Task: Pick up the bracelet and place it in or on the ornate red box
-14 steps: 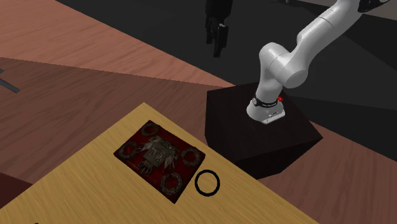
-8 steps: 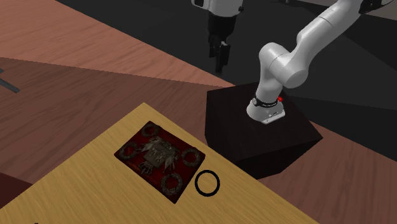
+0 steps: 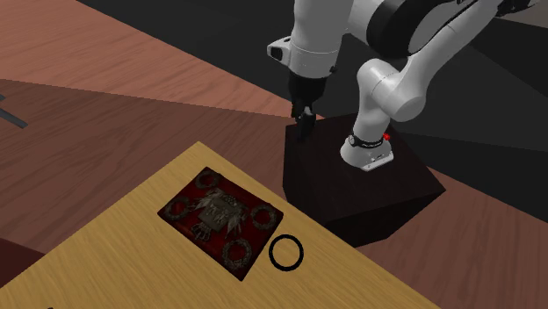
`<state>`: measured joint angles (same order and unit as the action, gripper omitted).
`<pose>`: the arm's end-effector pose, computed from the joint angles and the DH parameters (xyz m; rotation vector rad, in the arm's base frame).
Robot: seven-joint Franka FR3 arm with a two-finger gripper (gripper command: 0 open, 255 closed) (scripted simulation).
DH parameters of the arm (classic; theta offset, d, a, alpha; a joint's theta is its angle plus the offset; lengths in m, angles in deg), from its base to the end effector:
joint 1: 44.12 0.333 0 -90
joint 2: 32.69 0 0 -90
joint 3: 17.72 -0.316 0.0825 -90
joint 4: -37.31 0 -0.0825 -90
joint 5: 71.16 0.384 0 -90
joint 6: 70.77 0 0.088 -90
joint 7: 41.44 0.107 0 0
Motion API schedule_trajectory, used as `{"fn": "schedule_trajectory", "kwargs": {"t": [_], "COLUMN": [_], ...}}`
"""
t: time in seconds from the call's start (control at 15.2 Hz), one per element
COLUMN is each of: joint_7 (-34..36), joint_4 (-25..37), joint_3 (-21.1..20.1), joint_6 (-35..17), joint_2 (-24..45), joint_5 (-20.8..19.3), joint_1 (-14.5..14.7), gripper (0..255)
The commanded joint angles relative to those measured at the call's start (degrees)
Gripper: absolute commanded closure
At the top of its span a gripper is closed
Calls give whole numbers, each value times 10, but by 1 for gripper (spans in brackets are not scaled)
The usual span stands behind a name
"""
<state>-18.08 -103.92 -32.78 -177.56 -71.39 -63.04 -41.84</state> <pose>0.3377 0.1280 0.5187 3.1197 -0.3022 0.1024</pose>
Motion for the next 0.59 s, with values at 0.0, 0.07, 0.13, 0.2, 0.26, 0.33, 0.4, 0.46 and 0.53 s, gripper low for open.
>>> {"fn": "schedule_trajectory", "kwargs": {"t": [0.0, 0.07, 0.13, 0.2, 0.26, 0.33, 0.4, 0.46, 0.53], "joint_7": [42, 60, 79, 98, 117, 137, 157, 178, 199], "joint_4": [-2, -2, 0, 3, 6, 10, 16, 22, 29], "joint_3": [-31, -45, -59, -74, -88, -103, -117, -132, -146], "joint_6": [-26, -39, -53, -66, -80, -93, -106, -119, -132], "joint_2": [22, 35, 50, 66, 82, 100, 118, 137, 157], "joint_5": [12, 16, 19, 20, 21, 21, 20, 17, 12], "joint_1": [3, 3, 3, 2, 0, -2, -5, -8, -12], "gripper": [0, 0, 0, 0, 0, 0, 0, 0, 0]}}
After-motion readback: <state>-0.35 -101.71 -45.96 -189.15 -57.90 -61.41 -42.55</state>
